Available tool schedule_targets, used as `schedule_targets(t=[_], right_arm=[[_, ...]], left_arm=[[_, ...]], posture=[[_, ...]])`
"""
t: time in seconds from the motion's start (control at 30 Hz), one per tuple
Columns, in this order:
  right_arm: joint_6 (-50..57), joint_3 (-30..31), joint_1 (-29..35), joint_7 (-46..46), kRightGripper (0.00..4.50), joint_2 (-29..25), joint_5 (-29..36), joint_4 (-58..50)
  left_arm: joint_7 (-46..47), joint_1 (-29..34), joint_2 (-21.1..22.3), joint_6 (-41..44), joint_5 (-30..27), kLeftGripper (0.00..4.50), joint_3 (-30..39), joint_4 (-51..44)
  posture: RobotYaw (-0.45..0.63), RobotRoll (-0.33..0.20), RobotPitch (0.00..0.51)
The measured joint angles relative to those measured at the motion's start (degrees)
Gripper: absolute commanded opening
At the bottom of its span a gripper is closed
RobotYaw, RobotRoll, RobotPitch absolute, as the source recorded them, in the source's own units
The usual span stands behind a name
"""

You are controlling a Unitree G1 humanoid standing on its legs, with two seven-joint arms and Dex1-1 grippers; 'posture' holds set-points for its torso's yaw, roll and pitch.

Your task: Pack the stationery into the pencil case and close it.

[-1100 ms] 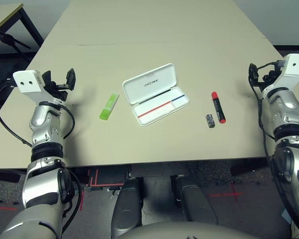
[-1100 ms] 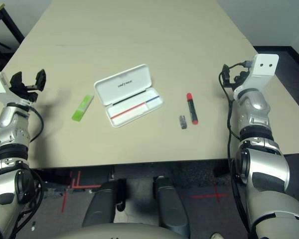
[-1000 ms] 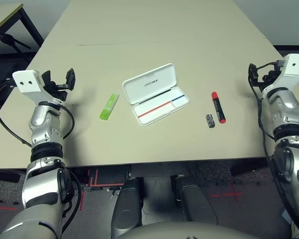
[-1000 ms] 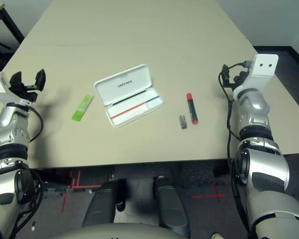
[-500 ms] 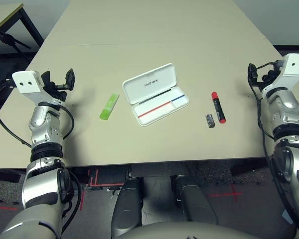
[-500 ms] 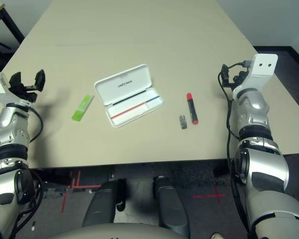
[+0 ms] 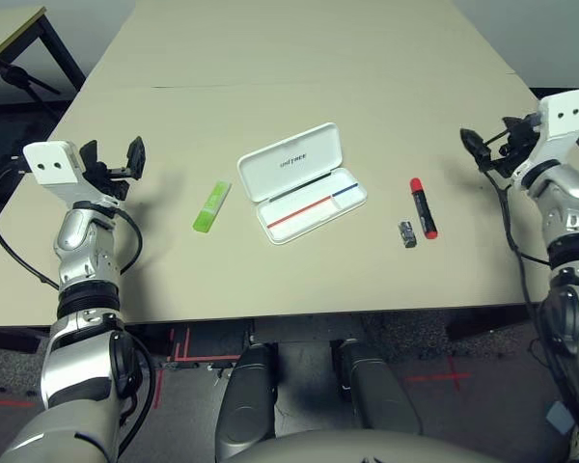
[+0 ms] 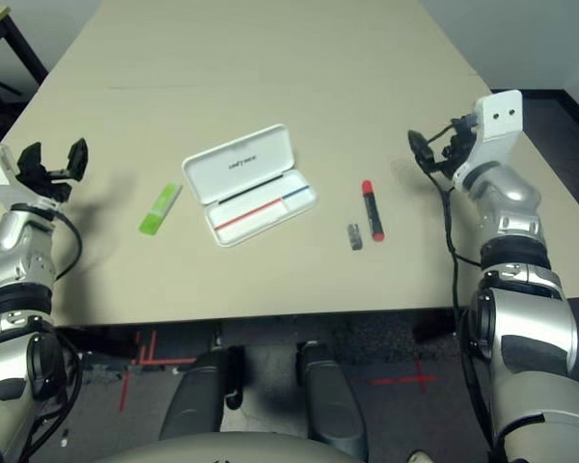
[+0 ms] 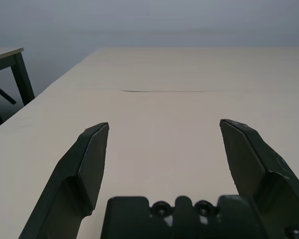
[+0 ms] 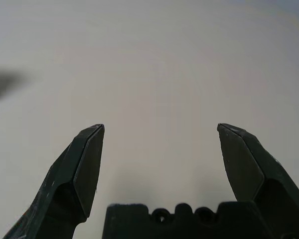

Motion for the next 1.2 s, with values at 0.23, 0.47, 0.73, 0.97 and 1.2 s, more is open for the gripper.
schedule_targets(t=[0.23,0.47,0.73,0.97,1.2], right_arm=[[6.9,4.9,3.5,11.6,4.50,-3.6,-0.3,-9.0],[9.4,7.3,3.8,15.7,4.50,-5.1,-1.6,-10.7],[9.2,8.9,3.3,15.9,4.50,-4.8,-2.8,-9.8],[8.0,9.2,1.3,16.5,4.50,-4.4,-4.2,-7.6],[6.7,10.8,0.6,16.8,4.50,-2.9,-5.3,-5.8]], left_arm=[[-1.8,1.7,0.2,2.4,0.0,4.48,-0.2,-4.5],[-6.8,8.5,1.4,9.4,-0.9,4.48,-2.4,-16.7],[-18.0,19.6,7.3,25.2,-7.7,4.48,-6.5,-40.4],[-22.7,22.9,11.9,36.6,-9.2,4.48,-13.2,-55.2],[-24.2,19.2,13.2,41.5,-6.3,4.48,-24.2,-60.1]], posture=[[-0.08,0.000,0.137],[-0.04,0.000,0.125],[0.00,0.000,0.126],[0.01,0.000,0.125],[0.01,0.000,0.127]])
